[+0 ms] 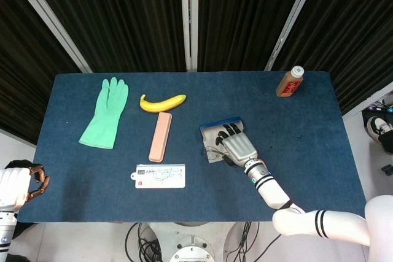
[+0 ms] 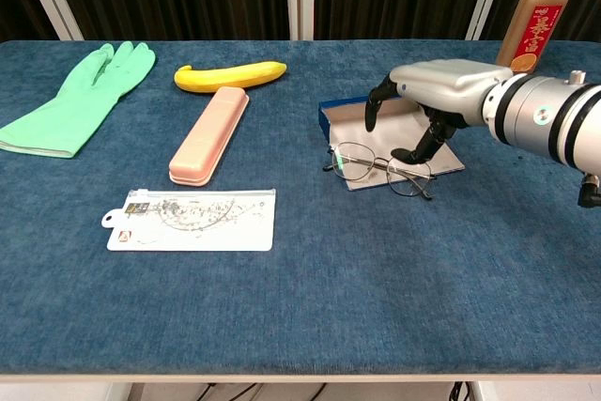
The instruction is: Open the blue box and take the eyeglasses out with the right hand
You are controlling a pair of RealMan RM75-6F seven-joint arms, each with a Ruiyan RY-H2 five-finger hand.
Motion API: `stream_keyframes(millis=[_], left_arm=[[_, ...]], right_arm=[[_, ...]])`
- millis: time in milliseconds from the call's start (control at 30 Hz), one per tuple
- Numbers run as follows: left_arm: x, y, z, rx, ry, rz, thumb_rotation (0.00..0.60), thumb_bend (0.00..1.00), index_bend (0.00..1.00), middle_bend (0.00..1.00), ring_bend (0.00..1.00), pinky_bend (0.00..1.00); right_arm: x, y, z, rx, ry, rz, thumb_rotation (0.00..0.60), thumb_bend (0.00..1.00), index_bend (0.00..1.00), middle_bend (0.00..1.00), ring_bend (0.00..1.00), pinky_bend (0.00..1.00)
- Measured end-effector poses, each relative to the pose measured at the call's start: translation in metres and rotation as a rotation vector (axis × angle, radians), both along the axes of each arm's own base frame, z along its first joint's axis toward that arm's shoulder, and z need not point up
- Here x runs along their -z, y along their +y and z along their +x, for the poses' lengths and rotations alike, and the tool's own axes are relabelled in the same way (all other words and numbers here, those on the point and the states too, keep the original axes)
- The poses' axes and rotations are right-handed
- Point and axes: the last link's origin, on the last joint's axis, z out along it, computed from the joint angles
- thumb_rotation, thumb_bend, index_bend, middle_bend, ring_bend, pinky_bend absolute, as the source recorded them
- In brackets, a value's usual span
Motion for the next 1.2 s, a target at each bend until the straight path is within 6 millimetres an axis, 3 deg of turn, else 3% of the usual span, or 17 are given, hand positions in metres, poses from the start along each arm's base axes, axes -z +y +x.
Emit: stream_keyframes(millis=[267,567,1200], left_arm=[[0.0,0.0,0.0,0.001,-0.003,-0.002,0.6,0.37,0.66,0.66,0.43,0.37],[0.0,0.0,0.0,0.0,-0.004,-0.001,0.6,0.37,0.66,0.66,0.43,0.37],[-0.001,0.0,0.0,0.0,-0.01,-0.003,0.6,0.37,0.66,0.66,0.43,0.37]], right_arm=[[0.007,0.001,-0.007,0.025,0.034,0.014,0.6,0.33,0.36,0.19,0.0,0.0],[0.019,0.009,0.002,0.002,0.04,0.076,0.6,0.33,0.37,0.19,0.0,0.0],[0.025,0.002,0.004,-0.001,0.035,0.055,0.6,0.39,0.53,0.25,0.0,0.0]])
